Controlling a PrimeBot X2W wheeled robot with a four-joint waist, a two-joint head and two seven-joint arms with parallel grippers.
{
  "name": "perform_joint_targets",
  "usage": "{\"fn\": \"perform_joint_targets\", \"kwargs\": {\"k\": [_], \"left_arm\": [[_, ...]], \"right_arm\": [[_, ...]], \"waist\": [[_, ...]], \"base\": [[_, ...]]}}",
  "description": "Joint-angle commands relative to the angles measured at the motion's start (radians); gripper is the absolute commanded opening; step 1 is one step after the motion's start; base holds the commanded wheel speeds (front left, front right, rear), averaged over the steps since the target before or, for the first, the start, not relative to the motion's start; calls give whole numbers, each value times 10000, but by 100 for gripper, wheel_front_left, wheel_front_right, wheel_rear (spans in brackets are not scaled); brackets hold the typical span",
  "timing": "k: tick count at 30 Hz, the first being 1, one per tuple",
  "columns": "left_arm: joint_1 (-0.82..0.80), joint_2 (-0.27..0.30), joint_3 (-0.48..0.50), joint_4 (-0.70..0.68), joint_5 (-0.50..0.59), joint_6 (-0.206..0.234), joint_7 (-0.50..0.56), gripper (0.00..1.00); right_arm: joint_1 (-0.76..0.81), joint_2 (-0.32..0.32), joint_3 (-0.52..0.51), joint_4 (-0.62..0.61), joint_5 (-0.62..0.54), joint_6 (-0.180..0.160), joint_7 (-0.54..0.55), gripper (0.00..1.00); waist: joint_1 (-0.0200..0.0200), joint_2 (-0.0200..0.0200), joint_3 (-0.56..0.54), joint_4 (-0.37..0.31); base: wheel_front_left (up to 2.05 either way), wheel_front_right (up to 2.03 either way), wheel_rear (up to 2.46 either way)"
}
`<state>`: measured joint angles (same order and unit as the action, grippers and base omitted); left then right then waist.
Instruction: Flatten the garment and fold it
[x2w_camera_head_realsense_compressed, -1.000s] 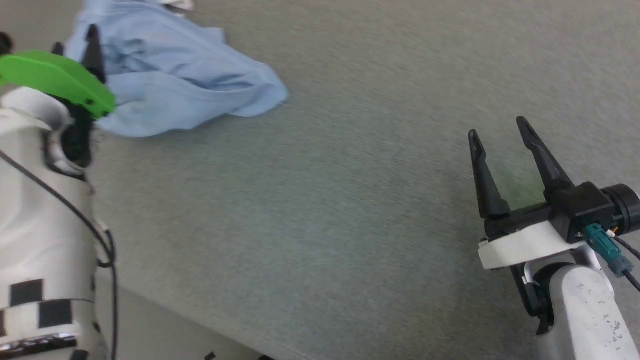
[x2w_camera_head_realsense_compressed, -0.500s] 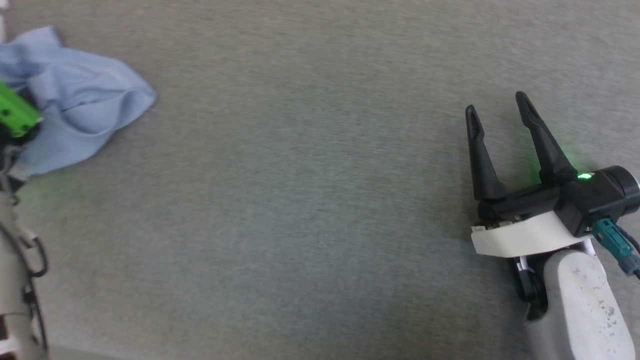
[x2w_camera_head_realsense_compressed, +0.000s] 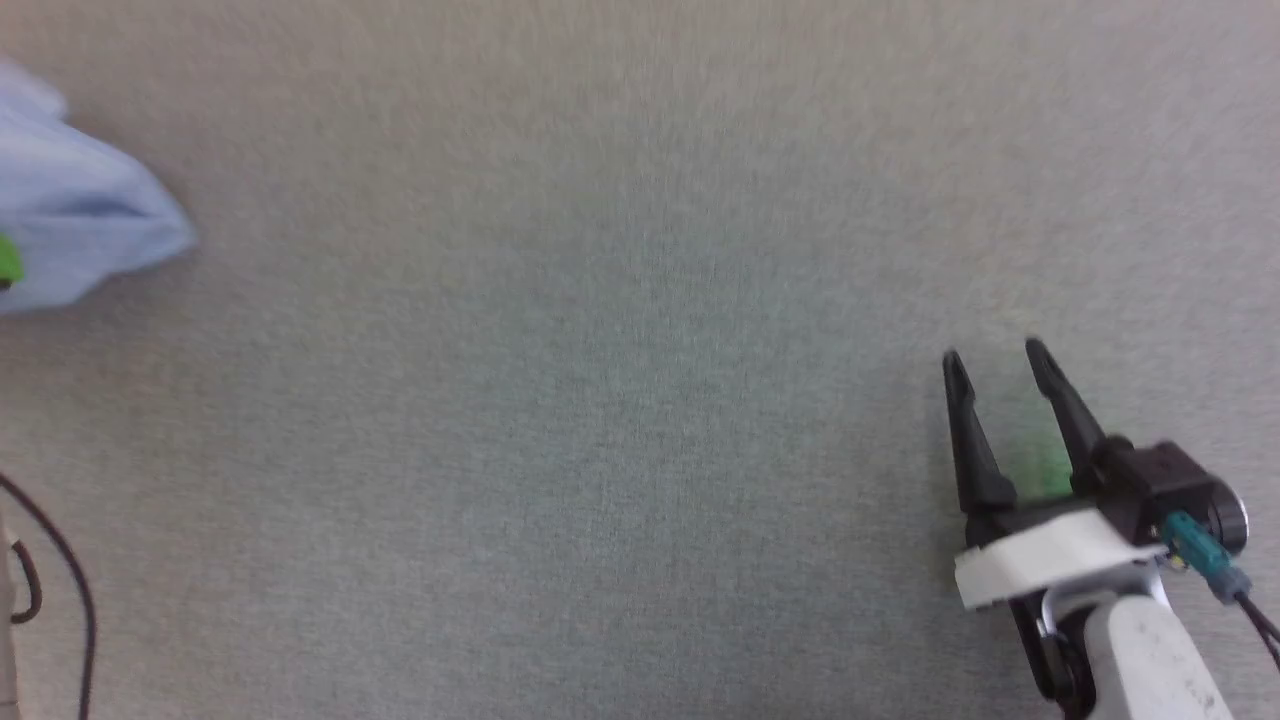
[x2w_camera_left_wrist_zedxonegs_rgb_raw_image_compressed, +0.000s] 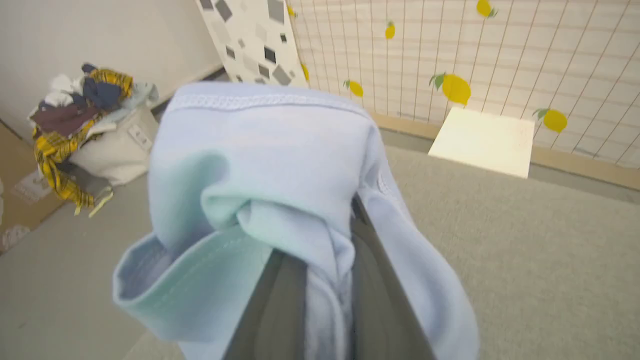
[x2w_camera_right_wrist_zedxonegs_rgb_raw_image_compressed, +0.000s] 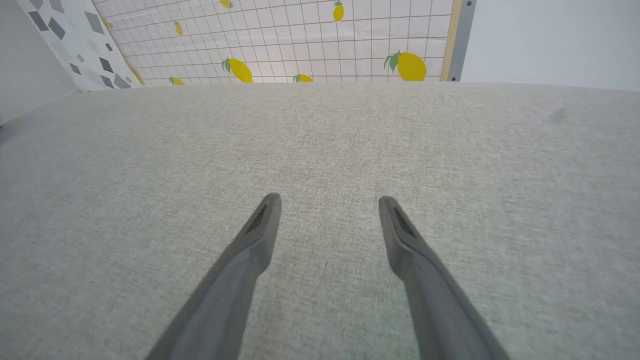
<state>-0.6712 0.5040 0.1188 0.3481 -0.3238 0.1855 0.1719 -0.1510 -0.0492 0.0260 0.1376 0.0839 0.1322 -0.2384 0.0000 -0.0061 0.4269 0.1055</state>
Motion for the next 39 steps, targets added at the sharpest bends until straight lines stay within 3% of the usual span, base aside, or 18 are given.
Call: {"fn": "perform_joint_targets", "kwargs": {"k": [1, 10, 17, 22, 26, 30, 39], "left_arm": [[-205, 77, -198, -169, 244, -91, -394, 0], [-1512, -393, -1961, -866, 1180, -905, -1957, 0], [-1948, -1674, -3388, -1262, 912, -1807, -2101, 0], [-1666, -2779, -4144, -1267, 358, -2220, -2046, 0], [-915, -3597, -4731, -819, -208, -2439, -1689, 0], [50, -4037, -5239, 8, -733, -2511, -954, 0], [1805, -4371, -6643, 2149, -1919, -2891, 1871, 0]], "right_arm": [[174, -12, -46, 43, 122, -15, -82, 100], [997, -11, -264, 204, 389, -15, -138, 100], [1348, -11, -323, 48, 337, -15, -8, 100], [1448, -11, -304, -170, 283, -15, 157, 100], [1513, -11, -236, -328, 277, -15, 288, 100], [1512, -11, -152, -432, 271, -15, 388, 100], [1449, -11, -36, -392, 323, -15, 467, 100]], "waist": [[0, 61, -2322, 339], [0, 61, -3796, -142], [0, 61, -4188, -827], [0, 61, -4175, -1475], [0, 61, -4028, -2050], [0, 61, -3863, -2560], [0, 61, -3619, -3054]], "base": [[0, 0, 0], [0, 0, 0], [0, 0, 0], [0, 0, 0], [0, 0, 0], [0, 0, 0], [0, 0, 0]]}}
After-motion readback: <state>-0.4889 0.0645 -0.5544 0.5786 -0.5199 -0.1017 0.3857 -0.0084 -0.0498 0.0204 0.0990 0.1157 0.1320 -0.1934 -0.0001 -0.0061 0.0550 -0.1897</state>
